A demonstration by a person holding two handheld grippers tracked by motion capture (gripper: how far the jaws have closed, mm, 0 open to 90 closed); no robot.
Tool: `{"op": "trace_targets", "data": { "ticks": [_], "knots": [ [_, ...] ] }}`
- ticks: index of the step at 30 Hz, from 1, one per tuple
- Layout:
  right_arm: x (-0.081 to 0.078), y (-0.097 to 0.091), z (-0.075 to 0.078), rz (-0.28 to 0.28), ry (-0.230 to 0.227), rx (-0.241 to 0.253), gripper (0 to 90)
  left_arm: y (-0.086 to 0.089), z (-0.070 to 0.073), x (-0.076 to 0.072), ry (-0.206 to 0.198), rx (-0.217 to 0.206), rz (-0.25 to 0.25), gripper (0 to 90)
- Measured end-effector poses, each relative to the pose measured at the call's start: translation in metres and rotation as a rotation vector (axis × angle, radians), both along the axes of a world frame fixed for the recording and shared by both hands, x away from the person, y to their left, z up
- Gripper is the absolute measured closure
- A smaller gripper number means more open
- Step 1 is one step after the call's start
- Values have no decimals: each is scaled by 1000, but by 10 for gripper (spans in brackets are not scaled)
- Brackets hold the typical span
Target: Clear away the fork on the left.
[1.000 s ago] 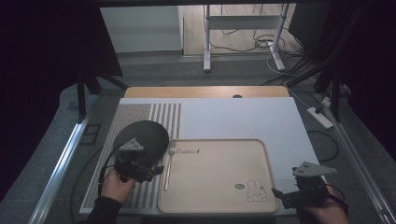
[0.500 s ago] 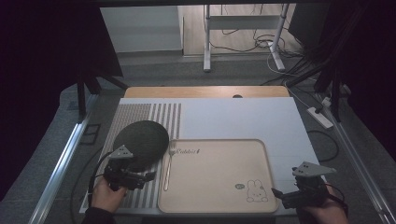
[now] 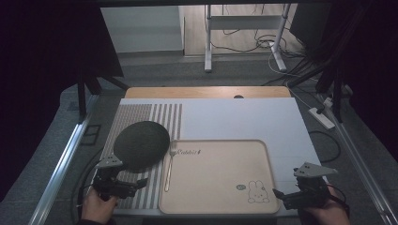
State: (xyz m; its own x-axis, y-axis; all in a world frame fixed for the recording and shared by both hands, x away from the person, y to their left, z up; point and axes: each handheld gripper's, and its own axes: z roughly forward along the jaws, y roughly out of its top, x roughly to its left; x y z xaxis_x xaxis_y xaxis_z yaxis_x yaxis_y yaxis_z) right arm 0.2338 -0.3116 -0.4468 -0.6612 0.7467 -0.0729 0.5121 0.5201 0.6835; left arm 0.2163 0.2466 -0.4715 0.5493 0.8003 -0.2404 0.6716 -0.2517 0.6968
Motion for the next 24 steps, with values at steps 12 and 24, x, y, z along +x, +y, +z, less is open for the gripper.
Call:
{"op": "trace_targets", "data": {
  "ticks": [12, 24],
  "knots": [
    [0, 0, 0, -3, -1, -2, 0, 12, -1, -15, -8, -2, 41, 0],
    [1, -1, 0, -18, 1, 7, 0, 22, -3, -33, -22, 12, 83, 0]
  ]
}}
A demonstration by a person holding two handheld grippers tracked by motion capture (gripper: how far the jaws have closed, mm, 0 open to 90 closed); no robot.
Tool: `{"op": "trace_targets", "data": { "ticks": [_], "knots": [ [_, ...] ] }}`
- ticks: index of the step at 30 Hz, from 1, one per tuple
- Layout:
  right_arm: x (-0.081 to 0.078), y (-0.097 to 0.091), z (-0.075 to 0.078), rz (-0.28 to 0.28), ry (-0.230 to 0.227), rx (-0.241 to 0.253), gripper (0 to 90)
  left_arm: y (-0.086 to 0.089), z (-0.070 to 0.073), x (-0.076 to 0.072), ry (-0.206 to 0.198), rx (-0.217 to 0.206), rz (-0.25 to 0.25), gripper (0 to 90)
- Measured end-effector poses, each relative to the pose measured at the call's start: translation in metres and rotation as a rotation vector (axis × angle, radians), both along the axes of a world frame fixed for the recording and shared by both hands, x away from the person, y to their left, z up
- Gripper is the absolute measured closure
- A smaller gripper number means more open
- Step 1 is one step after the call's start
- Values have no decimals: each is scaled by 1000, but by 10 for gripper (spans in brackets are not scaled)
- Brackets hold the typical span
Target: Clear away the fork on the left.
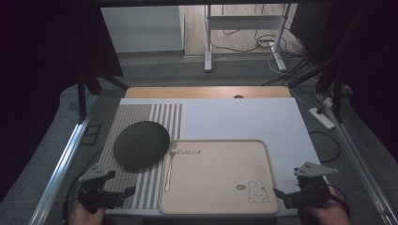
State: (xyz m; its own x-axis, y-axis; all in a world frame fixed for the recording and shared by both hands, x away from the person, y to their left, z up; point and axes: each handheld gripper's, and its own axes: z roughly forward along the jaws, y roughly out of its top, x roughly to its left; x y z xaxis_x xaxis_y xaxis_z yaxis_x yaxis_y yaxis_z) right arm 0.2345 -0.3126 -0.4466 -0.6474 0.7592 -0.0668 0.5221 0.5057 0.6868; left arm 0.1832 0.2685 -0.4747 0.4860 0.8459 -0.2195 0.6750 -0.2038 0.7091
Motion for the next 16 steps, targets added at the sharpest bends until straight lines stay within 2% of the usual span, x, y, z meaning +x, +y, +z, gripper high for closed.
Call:
{"op": "trace_targets", "data": {
  "ticks": [6, 11, 16],
  "knots": [
    [0, 0, 0, -8, 2, 4, 0, 0, 1, -8, 5, 30, 12, 0],
    [1, 0, 0, -10, 5, 0, 0, -2, 1, -14, 3, 71, 20, 0],
    [1, 1, 0, -8, 4, -7, 0, -1, 1, -12, 9, 58, 20, 0]
  ]
}}
